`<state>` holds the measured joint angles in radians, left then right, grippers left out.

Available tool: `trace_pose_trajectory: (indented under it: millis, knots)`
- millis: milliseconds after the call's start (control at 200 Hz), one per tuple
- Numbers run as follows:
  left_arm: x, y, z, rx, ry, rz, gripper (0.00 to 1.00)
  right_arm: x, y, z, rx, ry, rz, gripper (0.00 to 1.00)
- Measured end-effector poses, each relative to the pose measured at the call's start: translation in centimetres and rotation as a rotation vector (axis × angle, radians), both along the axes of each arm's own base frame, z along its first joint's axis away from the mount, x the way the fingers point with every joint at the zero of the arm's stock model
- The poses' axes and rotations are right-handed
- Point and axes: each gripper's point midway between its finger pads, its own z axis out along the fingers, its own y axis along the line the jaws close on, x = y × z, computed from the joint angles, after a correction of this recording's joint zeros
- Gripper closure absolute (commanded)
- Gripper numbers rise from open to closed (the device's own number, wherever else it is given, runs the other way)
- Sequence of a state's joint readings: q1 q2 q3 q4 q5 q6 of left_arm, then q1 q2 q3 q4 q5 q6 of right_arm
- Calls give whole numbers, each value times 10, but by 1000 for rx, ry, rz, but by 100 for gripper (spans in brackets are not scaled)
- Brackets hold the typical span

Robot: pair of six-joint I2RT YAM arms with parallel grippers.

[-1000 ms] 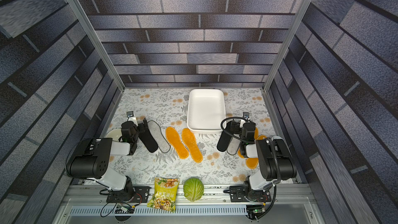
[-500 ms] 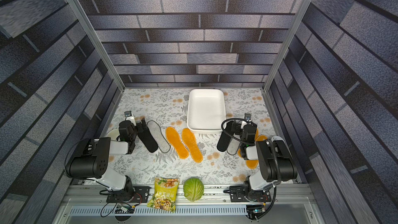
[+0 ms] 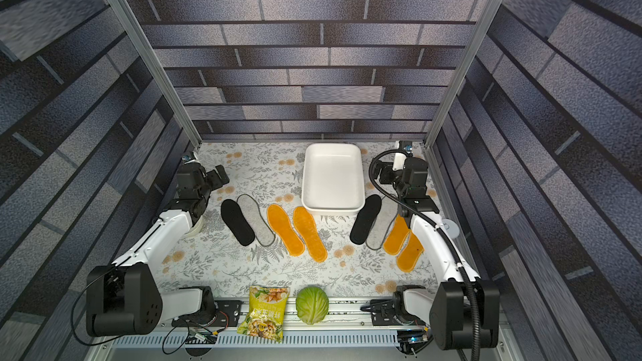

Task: Put the insoles into the storage box
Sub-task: Pick up the insole from the center of the board.

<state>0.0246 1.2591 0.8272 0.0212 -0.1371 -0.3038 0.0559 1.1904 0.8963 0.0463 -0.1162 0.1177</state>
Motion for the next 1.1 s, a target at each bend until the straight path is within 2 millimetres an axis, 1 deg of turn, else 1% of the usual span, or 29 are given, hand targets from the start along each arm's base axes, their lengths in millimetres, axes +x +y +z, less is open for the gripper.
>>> trace_pose_trajectory:
  millis: [65, 130, 200, 240, 281, 346, 416, 491, 546, 621, 711, 816, 937, 1097]
  knots:
    - [-13, -14, -13, -43, 79, -22, 0, -8, 12, -4, 43, 60, 52, 0]
    - [-34, -29, -31, -98, 186, -39, 0, -19, 26, -14, 81, 135, 104, 0]
    - [-55, -42, -42, -162, 270, -55, 0, -31, 35, -22, 99, 207, 130, 0]
    - [-66, -47, -48, -202, 315, -54, 0, -37, 43, -24, 103, 241, 147, 0]
    - [-77, -51, -55, -242, 363, -50, 0, -44, 51, -21, 106, 267, 169, 0]
    - [-90, -57, -65, -298, 415, -44, 0, -50, 59, -14, 110, 285, 187, 0]
    - [-107, -64, -82, -370, 484, -32, 0, -56, 69, 0, 124, 284, 212, 0]
    - [-121, -66, -99, -427, 538, -6, 0, -63, 77, 9, 144, 282, 231, 0]
    - [-132, -68, -111, -478, 576, 11, 0, -68, 85, 11, 152, 288, 248, 0]
    - [-143, -65, -124, -551, 611, 51, 0, -75, 96, 8, 154, 310, 265, 0]
    - [-150, -61, -132, -603, 628, 87, 0, -83, 113, 3, 137, 333, 296, 0]
    - [-152, -62, -130, -636, 621, 88, 1, -88, 130, -6, 102, 364, 319, 0]
    - [-149, -67, -126, -669, 586, 62, 8, -87, 145, -19, 66, 401, 336, 0]
    - [-147, -72, -132, -707, 586, 54, 18, -88, 158, -34, 35, 437, 349, 0]
